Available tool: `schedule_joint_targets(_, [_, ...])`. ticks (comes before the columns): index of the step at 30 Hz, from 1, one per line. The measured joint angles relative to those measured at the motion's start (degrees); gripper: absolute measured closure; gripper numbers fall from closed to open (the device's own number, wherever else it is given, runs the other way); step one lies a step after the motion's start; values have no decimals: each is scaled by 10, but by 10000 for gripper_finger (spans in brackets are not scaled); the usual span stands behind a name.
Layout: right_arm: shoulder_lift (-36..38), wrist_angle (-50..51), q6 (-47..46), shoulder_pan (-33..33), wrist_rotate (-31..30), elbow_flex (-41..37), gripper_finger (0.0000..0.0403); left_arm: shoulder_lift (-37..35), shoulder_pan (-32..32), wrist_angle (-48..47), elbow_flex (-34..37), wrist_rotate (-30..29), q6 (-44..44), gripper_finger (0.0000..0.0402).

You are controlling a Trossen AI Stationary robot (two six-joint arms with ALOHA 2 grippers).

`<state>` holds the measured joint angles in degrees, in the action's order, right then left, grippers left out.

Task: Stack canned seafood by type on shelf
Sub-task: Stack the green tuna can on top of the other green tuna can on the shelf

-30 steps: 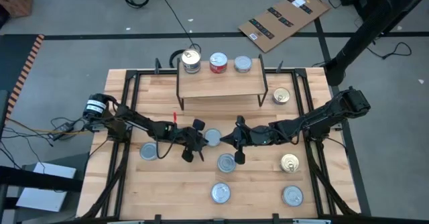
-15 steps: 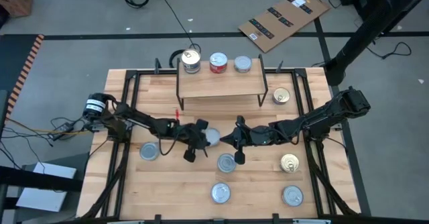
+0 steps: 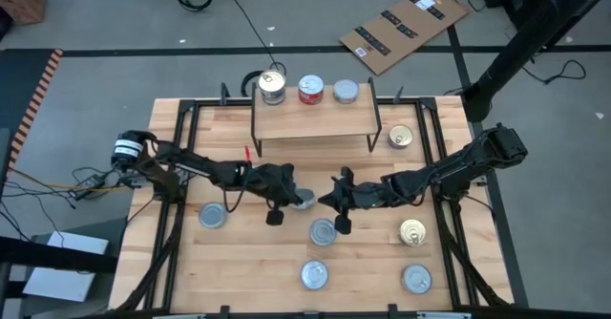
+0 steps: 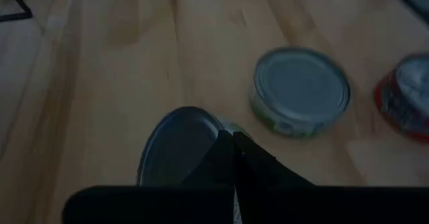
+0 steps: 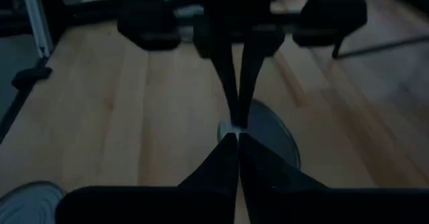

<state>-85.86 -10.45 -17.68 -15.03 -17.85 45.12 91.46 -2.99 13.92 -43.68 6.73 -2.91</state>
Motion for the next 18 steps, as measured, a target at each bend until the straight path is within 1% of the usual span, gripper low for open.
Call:
schedule_joint_targets(3, [-3,11,-8,0,0,0,361,0,10,8,0,3,20,401])
schedule_joint_targets(6, [-11,11,-13,-4,-2,0,331,0,23,17,0,8,45,401])
schedule_joint_targets(10, [-27,13,-14,-10,-19,1,276,0,38,23,0,11,74,401])
schedule_joint_targets(13, [-47,15,0,-14,-42,0,234,0,46,30,0,15,84,401])
schedule_joint_targets(18, [-74,10,56,-15,-92,0,167,0,53,35,0,30,97,401])
